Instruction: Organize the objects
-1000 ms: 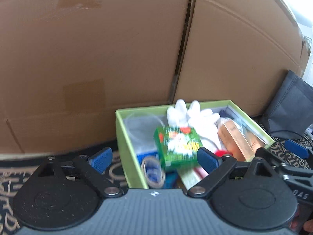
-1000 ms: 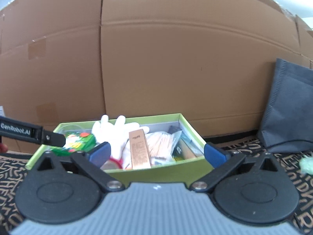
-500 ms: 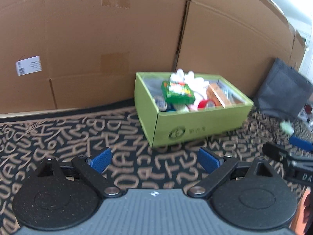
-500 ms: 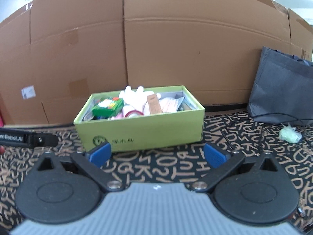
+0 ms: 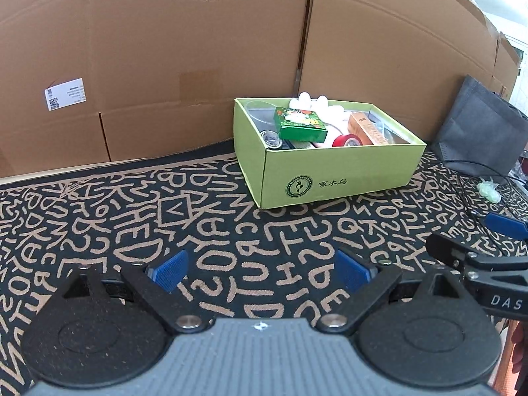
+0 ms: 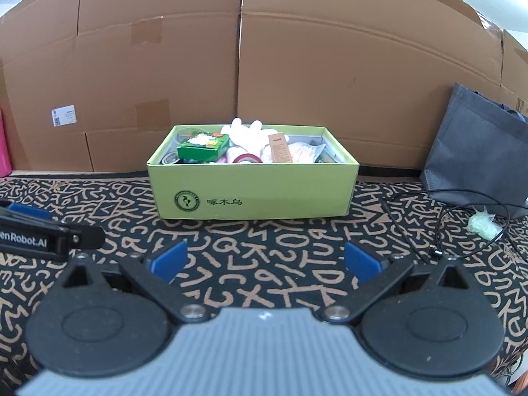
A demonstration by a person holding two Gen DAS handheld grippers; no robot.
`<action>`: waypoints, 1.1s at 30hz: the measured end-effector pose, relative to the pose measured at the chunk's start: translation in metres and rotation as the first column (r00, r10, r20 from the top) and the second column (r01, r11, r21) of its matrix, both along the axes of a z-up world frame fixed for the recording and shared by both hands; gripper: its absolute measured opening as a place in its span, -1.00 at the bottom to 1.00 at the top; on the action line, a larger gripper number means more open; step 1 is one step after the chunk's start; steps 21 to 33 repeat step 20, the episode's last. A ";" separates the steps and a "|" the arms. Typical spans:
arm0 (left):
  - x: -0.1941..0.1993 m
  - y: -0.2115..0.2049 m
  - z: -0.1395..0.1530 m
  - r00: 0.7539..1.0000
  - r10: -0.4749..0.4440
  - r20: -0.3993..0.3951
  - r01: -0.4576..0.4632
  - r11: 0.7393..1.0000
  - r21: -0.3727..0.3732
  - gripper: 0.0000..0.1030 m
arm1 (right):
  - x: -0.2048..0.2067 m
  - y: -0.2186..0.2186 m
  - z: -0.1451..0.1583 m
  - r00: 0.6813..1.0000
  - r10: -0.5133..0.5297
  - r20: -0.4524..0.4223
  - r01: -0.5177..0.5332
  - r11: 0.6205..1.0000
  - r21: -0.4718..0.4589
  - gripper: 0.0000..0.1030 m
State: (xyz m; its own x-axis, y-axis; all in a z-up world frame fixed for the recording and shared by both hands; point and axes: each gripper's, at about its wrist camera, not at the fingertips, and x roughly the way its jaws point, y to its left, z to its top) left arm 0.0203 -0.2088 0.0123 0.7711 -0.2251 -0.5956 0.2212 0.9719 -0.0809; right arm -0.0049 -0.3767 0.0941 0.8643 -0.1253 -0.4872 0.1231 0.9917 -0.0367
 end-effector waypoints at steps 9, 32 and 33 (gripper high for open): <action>0.002 0.004 -0.004 0.999 0.014 -0.032 -0.014 1.000 0.013 0.90 | 0.006 0.007 -0.002 1.000 0.008 -0.005 -0.008 1.000 0.010 1.00; 0.001 0.006 -0.005 0.999 0.005 -0.044 -0.005 1.000 0.005 0.90 | 0.008 0.012 -0.004 1.000 -0.006 -0.012 0.006 1.000 0.016 1.00; 0.001 0.006 -0.005 0.999 0.005 -0.044 -0.005 1.000 0.005 0.90 | 0.008 0.012 -0.004 1.000 -0.006 -0.012 0.006 1.000 0.016 1.00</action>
